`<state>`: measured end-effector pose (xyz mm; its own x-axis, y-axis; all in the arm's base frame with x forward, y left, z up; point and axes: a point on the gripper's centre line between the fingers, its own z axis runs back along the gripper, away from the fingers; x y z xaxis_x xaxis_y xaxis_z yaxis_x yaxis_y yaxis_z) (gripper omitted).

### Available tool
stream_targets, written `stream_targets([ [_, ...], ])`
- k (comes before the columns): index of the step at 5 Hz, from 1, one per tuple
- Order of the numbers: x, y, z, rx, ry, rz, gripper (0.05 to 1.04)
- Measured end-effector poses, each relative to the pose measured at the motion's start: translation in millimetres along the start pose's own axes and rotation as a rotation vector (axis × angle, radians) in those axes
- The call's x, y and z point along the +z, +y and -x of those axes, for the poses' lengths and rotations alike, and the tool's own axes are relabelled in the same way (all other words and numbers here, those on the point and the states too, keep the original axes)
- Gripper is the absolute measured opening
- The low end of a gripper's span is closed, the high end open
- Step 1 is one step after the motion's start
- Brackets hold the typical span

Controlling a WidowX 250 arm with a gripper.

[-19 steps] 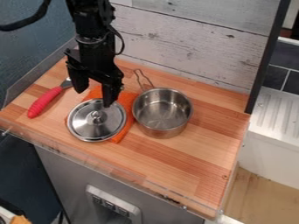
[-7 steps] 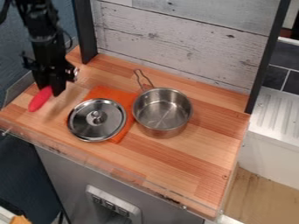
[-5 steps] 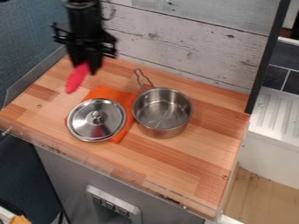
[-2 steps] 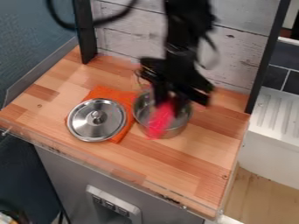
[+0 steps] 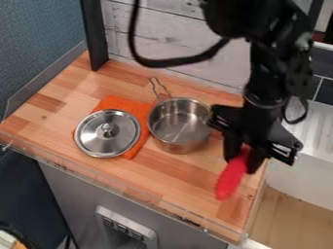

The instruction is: Put the red fork on the bottom right of the table

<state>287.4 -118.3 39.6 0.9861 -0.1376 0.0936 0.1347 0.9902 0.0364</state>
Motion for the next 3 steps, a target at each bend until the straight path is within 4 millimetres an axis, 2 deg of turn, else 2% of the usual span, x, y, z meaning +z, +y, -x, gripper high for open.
stream_targets([
  [1, -26.9, -4.1, 0.8, -0.036, 0.042, 0.036, 0.351],
  [3, -42.2, 10.3, 6.9, 0.002, 0.033, 0.017, 0.352],
])
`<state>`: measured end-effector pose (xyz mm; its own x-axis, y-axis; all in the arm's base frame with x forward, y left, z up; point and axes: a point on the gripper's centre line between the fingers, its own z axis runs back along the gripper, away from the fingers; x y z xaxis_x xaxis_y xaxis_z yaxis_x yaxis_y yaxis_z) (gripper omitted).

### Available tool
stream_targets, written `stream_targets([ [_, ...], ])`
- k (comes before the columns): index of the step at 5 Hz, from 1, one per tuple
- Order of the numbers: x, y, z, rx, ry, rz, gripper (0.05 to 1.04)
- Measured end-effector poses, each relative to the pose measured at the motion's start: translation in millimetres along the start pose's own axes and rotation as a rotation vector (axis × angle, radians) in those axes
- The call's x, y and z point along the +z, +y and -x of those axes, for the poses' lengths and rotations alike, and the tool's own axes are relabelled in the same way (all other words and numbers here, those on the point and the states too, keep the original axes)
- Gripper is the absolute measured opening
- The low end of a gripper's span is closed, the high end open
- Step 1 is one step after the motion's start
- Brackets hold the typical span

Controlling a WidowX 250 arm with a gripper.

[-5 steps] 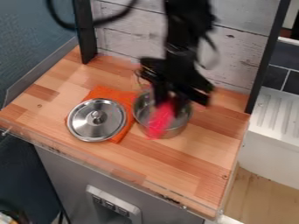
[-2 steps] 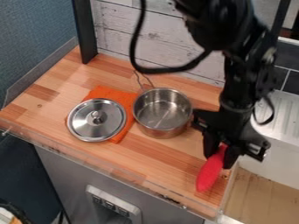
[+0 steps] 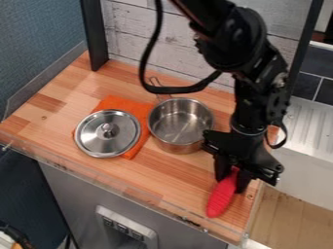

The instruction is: Put the red fork on the bottom right of the table

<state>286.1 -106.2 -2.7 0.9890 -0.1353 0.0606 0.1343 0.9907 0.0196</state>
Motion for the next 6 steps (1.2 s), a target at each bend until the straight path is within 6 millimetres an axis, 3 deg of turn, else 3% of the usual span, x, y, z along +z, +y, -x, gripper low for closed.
stream_targets([
  [3, -2.3, 8.9, 4.5, 0.067, -0.030, 0.004, 0.351],
  [4, -2.0, 11.5, 3.8, 0.057, -0.024, 0.016, 0.416],
  [5, 1.5, 16.4, 8.4, 0.042, 0.005, 0.014, 0.720],
  [6, 24.5, 16.0, 3.6, 0.034, -0.030, 0.025, 0.979],
])
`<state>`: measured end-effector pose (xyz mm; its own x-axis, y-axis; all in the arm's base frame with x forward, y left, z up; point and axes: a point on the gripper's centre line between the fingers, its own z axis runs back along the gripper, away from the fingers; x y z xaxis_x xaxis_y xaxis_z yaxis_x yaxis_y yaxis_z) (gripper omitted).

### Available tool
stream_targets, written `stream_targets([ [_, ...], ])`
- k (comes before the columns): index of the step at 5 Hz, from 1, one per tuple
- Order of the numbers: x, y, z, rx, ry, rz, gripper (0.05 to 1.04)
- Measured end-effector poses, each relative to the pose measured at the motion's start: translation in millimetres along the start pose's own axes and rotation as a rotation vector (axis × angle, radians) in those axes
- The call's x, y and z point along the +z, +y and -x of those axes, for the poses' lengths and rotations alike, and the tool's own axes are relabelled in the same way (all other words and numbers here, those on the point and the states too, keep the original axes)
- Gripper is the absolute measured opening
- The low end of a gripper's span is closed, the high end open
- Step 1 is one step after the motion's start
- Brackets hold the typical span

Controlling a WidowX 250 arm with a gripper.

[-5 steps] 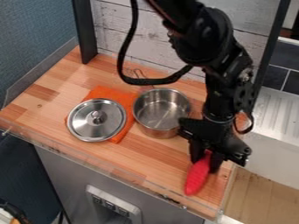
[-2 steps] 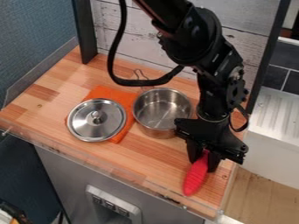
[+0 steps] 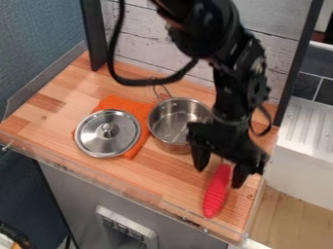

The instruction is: Put the red fork on the bottom right of the table

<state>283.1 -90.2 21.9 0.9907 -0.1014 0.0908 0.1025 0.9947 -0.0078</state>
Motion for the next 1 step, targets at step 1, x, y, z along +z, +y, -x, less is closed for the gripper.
stream_targets([
  [1, 23.4, -1.5, -3.0, -0.008, -0.023, 0.017, 1.008],
])
